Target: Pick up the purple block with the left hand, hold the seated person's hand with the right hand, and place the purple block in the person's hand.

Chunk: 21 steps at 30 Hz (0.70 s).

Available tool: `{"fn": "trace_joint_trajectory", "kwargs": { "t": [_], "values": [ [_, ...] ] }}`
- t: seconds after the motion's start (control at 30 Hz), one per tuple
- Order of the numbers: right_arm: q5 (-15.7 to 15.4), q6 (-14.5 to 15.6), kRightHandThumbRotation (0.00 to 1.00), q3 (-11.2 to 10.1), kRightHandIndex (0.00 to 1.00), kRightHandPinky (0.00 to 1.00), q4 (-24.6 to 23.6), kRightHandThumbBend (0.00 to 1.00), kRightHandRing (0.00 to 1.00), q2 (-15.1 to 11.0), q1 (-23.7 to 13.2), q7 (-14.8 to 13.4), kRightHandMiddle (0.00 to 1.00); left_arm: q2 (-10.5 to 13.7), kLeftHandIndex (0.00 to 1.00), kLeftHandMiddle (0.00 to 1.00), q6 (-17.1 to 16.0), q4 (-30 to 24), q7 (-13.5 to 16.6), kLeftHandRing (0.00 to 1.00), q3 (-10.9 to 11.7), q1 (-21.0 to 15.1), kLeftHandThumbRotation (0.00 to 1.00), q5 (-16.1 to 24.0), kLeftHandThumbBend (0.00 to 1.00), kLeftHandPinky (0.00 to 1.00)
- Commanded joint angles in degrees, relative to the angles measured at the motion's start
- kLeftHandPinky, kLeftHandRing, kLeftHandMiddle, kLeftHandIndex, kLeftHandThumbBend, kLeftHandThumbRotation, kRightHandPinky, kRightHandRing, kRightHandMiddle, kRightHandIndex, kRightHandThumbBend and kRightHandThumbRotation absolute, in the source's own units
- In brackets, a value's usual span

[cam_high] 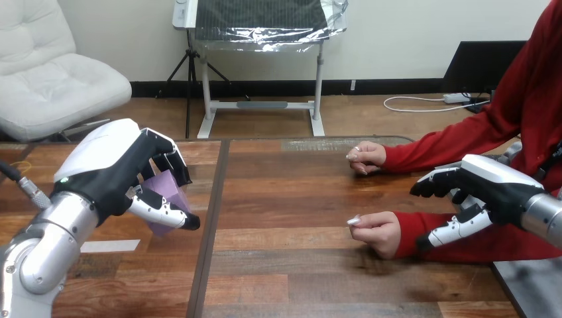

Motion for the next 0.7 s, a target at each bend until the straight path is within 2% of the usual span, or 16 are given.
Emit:
{"fn": "trace_joint_trajectory", "kwargs": {
  "t": [0.0, 0.67],
  "values": [
    [1.1, 1.2, 0.34, -0.1, 0.81, 0.78, -1.4, 1.00, 0.85, -1.8, -5.9, 0.9, 0.83, 0.5, 0.41, 0.36, -0.2, -2.1, 0.4, 0.29, 1.7, -1.5, 0.00, -0.8, 0.78, 0.26],
    [0.1, 2.4, 0.19, 0.5, 0.82, 0.78, -1.7, 1.00, 0.84, -1.6, -6.3, 0.3, 0.83, 0.7, 0.41, 0.37, -0.8, -1.7, 0.6, 0.31, 1.6, -1.5, 0.00, -1.0, 0.78, 0.29]
  ]
}}
